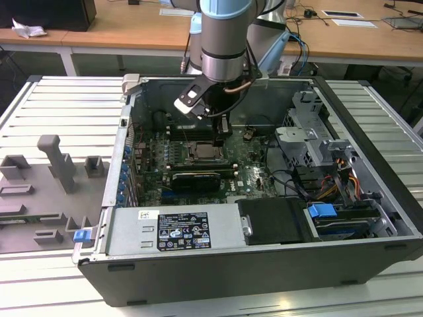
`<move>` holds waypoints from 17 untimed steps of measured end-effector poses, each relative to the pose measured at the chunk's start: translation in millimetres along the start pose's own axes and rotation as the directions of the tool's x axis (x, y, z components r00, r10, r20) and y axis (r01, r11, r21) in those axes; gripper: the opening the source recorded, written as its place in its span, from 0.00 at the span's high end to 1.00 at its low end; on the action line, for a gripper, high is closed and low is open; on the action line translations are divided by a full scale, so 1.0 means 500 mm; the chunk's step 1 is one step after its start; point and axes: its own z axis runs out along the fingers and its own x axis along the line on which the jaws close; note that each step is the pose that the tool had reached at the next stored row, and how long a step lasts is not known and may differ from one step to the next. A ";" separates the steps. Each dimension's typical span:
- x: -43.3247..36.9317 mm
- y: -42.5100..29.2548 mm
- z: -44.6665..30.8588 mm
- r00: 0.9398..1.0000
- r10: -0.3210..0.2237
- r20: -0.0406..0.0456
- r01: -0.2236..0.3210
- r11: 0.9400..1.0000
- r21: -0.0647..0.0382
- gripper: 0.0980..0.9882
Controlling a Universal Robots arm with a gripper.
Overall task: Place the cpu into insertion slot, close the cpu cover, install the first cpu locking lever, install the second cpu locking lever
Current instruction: 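Close the cpu cover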
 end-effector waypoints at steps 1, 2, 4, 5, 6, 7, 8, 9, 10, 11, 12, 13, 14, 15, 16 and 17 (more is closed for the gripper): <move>0.001 -0.009 0.003 1.000 -0.006 0.000 0.006 1.000 0.000 0.99; 0.001 -0.014 0.003 1.000 -0.008 0.000 0.008 1.000 0.000 0.99; 0.002 -0.029 0.003 1.000 -0.014 -0.001 0.014 1.000 0.000 0.99; 0.003 -0.036 0.003 1.000 -0.016 -0.001 0.016 1.000 0.000 0.99; 0.003 -0.041 0.003 1.000 -0.017 -0.001 0.017 1.000 0.000 0.99; 0.004 -0.051 0.003 1.000 -0.020 -0.001 0.020 1.000 0.000 0.99; 0.005 -0.059 0.003 1.000 -0.024 -0.001 0.024 1.000 0.000 0.99; 0.006 -0.064 0.003 1.000 -0.027 -0.002 0.027 1.000 -0.001 0.99; 0.006 -0.067 0.004 1.000 -0.029 -0.002 0.029 1.000 0.000 0.99; 0.006 -0.073 0.005 0.999 -0.034 -0.002 0.034 0.999 0.000 0.99; 0.006 -0.075 0.007 0.999 -0.036 -0.002 0.036 0.999 -0.001 0.99; 0.007 -0.077 0.009 0.999 -0.038 -0.003 0.038 0.999 -0.001 0.99; 0.007 -0.077 0.012 0.999 -0.038 -0.003 0.038 0.999 -0.001 0.99; 0.007 -0.077 0.016 0.999 -0.039 -0.003 0.039 0.999 -0.001 0.99; 0.007 -0.077 0.020 0.999 -0.039 -0.003 0.039 0.999 -0.001 0.99; 0.007 -0.077 0.024 0.999 -0.039 -0.003 0.039 0.999 -0.001 0.99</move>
